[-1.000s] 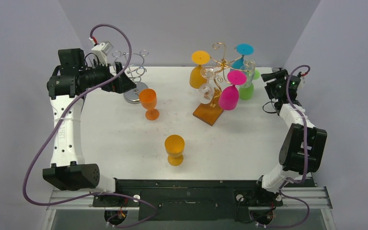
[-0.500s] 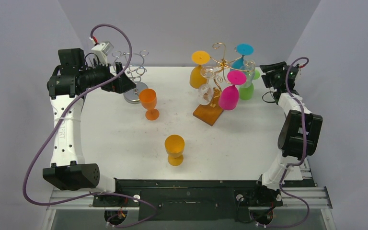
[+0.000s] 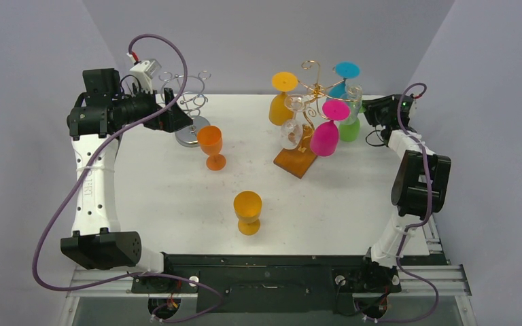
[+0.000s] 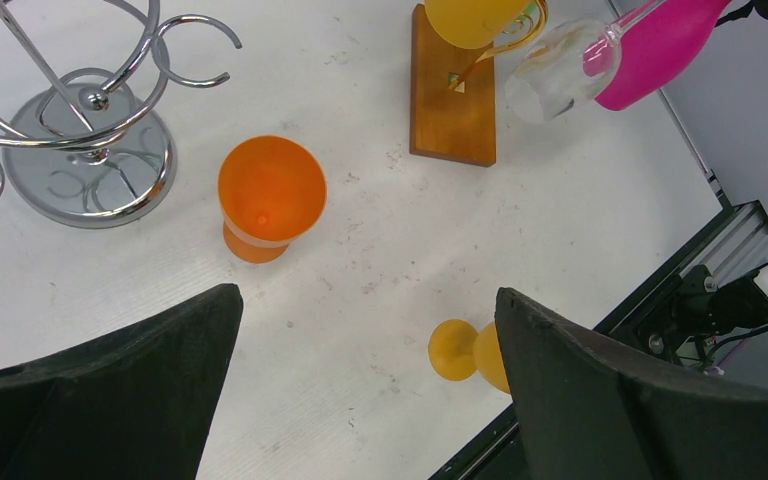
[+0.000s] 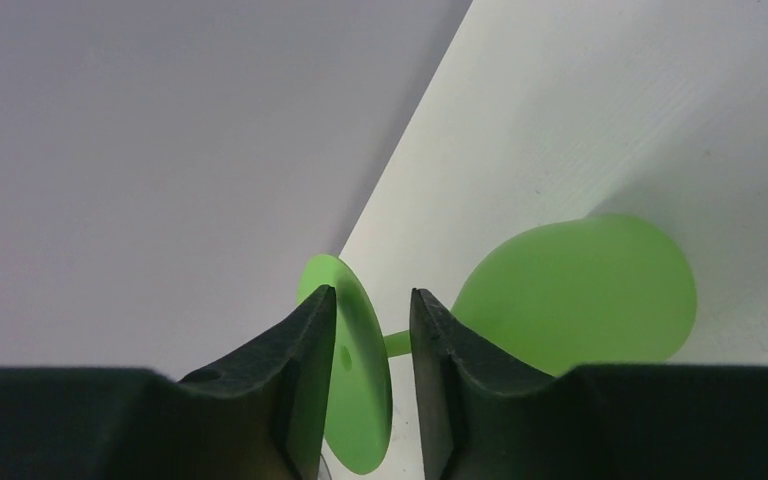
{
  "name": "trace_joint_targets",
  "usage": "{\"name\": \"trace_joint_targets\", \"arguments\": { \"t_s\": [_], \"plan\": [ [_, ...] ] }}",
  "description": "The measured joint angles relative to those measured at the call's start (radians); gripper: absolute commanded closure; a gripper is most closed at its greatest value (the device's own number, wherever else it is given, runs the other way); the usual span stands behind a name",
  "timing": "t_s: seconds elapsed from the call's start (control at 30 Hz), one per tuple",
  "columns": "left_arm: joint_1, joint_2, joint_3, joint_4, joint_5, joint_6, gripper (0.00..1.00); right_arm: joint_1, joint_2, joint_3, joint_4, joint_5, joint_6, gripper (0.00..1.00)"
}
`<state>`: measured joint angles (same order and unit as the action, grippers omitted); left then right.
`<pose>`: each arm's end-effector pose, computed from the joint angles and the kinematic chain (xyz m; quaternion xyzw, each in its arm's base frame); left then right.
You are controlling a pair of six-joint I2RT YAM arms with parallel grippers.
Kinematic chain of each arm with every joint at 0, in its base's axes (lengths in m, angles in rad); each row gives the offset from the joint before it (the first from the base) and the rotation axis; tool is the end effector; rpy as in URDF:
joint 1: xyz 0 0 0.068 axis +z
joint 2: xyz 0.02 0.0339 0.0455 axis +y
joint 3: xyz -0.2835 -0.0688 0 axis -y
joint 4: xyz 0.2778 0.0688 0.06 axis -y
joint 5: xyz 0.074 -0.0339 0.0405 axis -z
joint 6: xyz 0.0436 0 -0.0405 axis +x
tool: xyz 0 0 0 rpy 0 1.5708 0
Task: Place the wine glass upside down on the wine glass rack
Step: Pick up the wine glass at the center of the board.
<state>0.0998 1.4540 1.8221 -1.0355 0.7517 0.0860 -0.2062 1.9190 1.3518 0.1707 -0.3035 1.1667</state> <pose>0.3091 0.0010 0.4855 0.1544 0.8380 -0.2912 0.4349 0.4822 -0.0876 0.2367 0.4568 0.6896 0.3646 0.4275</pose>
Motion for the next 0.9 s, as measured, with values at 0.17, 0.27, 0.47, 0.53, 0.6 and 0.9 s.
{"name": "trace_joint_targets", "arguments": {
  "t_s": [0.17,0.27,0.47,0.53,0.6,0.9],
  "plan": [
    [0.0,0.0,0.002,0.0,-0.001,0.0,0.04,0.013,0.01,0.004,0.032,0.002,0.022,1.0],
    [0.0,0.0,0.004,0.0,-0.001,0.0,0.04,0.016,-0.008,-0.021,0.068,0.027,0.024,1.0],
    [0.0,-0.001,0.008,-0.008,0.0,0.0,0.04,0.008,-0.217,-0.182,0.023,0.146,-0.032,1.0],
    [0.0,-0.003,0.01,-0.011,0.0,0.0,0.04,0.008,-0.319,-0.21,-0.005,0.21,-0.065,1.0],
    [0.0,-0.006,0.016,-0.019,0.0,0.0,0.04,0.01,-0.438,-0.23,-0.031,0.282,-0.104,1.0],
    [0.006,-0.011,0.152,-0.099,0.026,-0.005,0.04,0.181,-0.873,-0.233,-0.168,0.58,-0.296,1.0]
  ]
}}
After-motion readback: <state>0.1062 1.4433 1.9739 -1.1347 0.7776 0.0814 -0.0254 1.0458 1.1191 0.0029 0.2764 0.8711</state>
